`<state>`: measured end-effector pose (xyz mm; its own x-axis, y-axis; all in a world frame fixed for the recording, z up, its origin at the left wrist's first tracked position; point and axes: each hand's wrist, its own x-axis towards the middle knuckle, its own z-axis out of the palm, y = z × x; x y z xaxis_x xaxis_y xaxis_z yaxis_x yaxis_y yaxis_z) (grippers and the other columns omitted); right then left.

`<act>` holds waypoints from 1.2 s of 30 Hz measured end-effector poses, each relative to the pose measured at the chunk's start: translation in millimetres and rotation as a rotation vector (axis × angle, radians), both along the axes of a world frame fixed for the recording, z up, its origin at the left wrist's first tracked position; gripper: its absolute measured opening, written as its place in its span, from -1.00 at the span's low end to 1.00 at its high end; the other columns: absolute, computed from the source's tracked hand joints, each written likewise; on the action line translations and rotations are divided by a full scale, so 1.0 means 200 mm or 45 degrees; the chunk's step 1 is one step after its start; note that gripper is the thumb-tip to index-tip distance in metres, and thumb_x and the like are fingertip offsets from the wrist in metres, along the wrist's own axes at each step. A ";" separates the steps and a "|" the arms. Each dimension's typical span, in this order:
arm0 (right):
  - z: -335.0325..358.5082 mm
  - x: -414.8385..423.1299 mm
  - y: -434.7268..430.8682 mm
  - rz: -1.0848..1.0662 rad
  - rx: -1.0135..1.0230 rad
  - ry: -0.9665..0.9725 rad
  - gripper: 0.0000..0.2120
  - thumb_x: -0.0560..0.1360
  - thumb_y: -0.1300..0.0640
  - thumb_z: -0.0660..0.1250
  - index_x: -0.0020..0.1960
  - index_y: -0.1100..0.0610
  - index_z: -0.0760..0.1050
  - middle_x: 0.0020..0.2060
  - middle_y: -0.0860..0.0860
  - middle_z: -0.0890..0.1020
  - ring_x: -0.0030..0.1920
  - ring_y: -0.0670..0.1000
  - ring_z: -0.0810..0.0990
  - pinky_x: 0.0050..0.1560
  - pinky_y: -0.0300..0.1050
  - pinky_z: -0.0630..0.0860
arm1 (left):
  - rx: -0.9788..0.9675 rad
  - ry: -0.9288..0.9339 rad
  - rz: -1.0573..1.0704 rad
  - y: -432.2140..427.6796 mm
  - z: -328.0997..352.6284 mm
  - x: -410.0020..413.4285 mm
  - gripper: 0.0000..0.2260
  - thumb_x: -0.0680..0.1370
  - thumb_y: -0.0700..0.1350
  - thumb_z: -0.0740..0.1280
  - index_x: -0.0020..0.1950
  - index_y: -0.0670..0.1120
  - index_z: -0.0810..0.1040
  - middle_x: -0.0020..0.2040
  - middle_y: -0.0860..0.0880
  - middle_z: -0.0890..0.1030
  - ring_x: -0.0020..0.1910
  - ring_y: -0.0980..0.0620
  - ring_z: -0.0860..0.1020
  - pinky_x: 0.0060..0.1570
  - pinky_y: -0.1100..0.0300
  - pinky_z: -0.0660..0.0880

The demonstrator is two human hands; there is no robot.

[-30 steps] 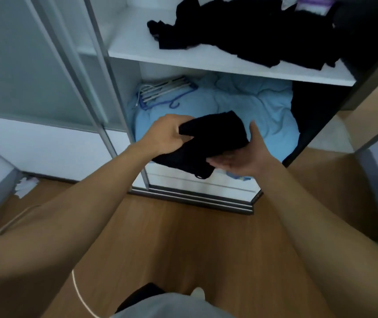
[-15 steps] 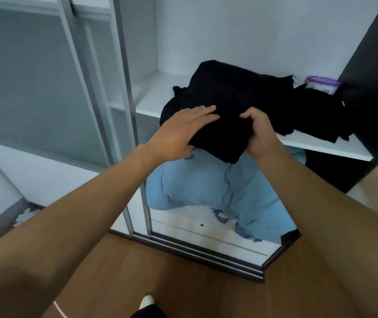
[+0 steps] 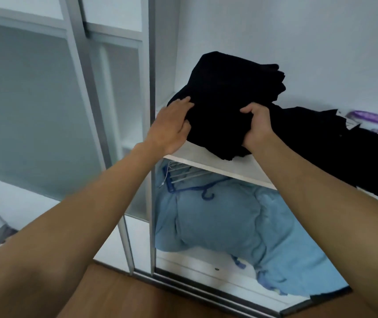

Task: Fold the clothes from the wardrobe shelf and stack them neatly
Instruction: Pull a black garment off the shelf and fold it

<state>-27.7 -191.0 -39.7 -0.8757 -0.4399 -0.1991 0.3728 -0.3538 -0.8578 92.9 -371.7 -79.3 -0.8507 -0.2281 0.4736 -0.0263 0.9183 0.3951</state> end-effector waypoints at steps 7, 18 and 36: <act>-0.06 -0.11 -0.41 0.085 0.068 -0.012 -0.71 0.39 0.30 0.22 0.10 0.20 0.49 -0.03 0.13 0.58 -0.03 0.15 0.63 0.00 0.07 0.65 | 0.165 0.126 -0.005 -0.13 -0.10 -0.09 -0.51 0.65 -0.25 0.16 0.57 -0.23 0.17 0.58 -0.21 0.22 0.57 -0.18 0.17 0.57 -0.05 0.00; -0.19 -0.22 -0.74 0.355 0.146 -0.089 -0.72 0.42 0.29 0.16 0.04 0.27 0.57 -0.15 0.15 0.66 -0.20 0.15 0.69 -0.17 -0.03 0.67 | 0.047 -0.073 0.166 -0.39 -0.11 -0.18 -0.55 0.68 -0.10 0.16 0.57 -0.10 0.24 0.61 -0.08 0.18 0.58 -0.07 0.13 0.56 -0.06 -0.07; -0.36 -0.58 -0.49 0.096 1.805 1.565 -0.50 0.49 -0.15 0.34 0.33 0.09 0.47 0.24 0.12 0.53 0.10 0.21 0.59 -0.08 -0.03 0.40 | -0.123 -0.841 0.318 -0.53 -0.33 -0.66 -0.45 0.64 0.22 0.04 0.62 0.16 0.04 0.66 0.04 -0.05 0.62 -0.10 -0.11 0.48 -0.37 -0.16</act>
<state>-143.1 -288.1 -111.6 -0.7837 -0.5730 0.2398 -0.6191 0.7518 -0.2270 -39.7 -477.0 -145.5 -0.8945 -0.4370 -0.0949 -0.4466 0.8836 0.1410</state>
